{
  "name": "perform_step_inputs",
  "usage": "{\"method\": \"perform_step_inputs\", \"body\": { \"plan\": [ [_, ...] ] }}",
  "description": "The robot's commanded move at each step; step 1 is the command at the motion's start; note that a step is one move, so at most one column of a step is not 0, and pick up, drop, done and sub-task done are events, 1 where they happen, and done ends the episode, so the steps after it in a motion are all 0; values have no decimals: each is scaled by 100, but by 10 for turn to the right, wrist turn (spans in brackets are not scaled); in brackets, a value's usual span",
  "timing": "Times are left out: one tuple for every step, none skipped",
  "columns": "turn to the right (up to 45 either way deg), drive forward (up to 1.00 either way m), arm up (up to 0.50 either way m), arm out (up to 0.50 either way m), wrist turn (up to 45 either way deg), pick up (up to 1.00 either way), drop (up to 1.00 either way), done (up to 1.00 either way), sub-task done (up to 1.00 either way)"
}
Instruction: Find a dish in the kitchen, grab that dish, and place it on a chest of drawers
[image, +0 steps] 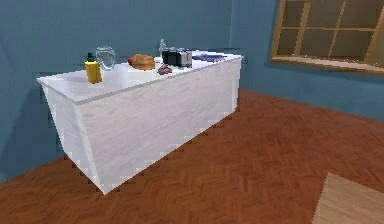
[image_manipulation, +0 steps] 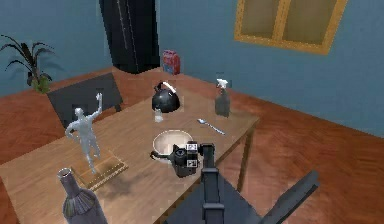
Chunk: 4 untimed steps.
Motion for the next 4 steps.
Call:
{"method": "perform_step_inputs", "body": {
  "plan": [
    [0, 0, 10, 0, 0, 0, 0, 0, 0],
    [0, 0, 18, 0, 0, 0, 0, 0, 0],
    [0, 0, 0, 0, -450, 0, 0, 0, 0],
    [0, 0, 0, 0, -450, 0, 0, 0, 0]
  ]
}}
